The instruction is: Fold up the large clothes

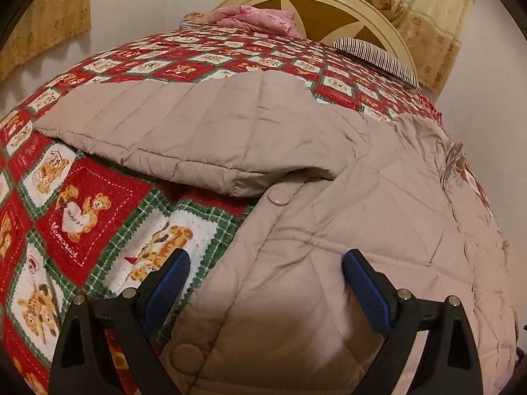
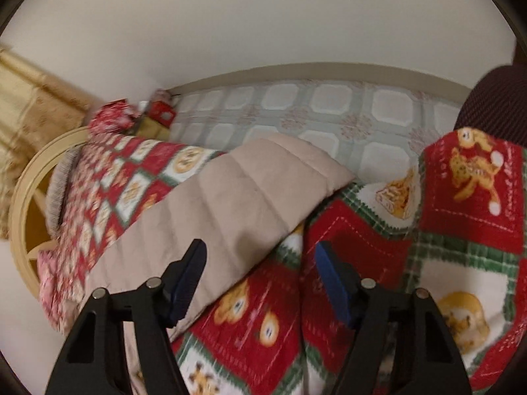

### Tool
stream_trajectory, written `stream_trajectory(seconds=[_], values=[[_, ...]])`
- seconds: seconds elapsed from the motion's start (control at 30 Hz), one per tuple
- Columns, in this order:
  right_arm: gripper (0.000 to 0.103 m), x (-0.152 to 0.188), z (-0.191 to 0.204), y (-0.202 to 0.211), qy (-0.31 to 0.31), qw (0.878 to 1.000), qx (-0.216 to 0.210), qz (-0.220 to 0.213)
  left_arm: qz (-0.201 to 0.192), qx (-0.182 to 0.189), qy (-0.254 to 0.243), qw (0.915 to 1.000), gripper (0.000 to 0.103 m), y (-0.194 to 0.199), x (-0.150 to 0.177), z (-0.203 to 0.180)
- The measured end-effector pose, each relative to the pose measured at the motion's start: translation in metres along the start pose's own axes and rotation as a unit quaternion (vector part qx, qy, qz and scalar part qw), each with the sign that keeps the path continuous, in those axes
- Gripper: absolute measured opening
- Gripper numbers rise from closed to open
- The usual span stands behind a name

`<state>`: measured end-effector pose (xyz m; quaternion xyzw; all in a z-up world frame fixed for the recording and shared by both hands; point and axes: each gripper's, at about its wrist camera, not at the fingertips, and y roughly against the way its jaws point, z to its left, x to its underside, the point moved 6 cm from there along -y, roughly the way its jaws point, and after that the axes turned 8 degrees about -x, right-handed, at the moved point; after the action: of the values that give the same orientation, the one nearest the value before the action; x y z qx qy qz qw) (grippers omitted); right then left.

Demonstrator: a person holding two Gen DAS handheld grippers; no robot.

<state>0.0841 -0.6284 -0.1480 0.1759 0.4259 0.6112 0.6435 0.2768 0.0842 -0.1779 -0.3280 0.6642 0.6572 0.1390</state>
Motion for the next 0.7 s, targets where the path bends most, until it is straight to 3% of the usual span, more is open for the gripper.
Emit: stream_trajectory(seconds=[0.2, 0.3, 0.33, 0.37, 0.53, 0.7], values=[[0.070, -0.013, -0.012, -0.027, -0.036, 0.999, 0.010, 0.002, 0.001, -0.016, -0.016, 0.9998, 0.097, -0.004, -0.002, -0.004], [0.045, -0.020, -0.012, -0.025, -0.011, 0.999, 0.023, -0.023, 0.002, -0.018, -0.018, 0.9997, 0.098, -0.005, -0.002, -0.004], [0.028, -0.019, -0.010, -0.025, -0.006, 1.000, 0.018, -0.025, 0.003, -0.018, -0.019, 0.9997, 0.098, -0.005, -0.001, -0.004], [0.018, -0.020, -0.008, -0.025, -0.001, 1.000, 0.010, -0.026, 0.003, -0.018, -0.020, 0.9996, 0.098, -0.005, -0.001, -0.004], [0.014, -0.027, 0.012, 0.008, 0.047, 0.996, -0.032, -0.072, 0.005, -0.015, -0.020, 0.9997, 0.099, -0.006, -0.002, -0.004], [0.011, -0.017, 0.073, 0.062, 0.148, 0.981, -0.066, -0.109, 0.005, -0.010, -0.017, 0.9998, 0.099, -0.006, -0.002, -0.003]])
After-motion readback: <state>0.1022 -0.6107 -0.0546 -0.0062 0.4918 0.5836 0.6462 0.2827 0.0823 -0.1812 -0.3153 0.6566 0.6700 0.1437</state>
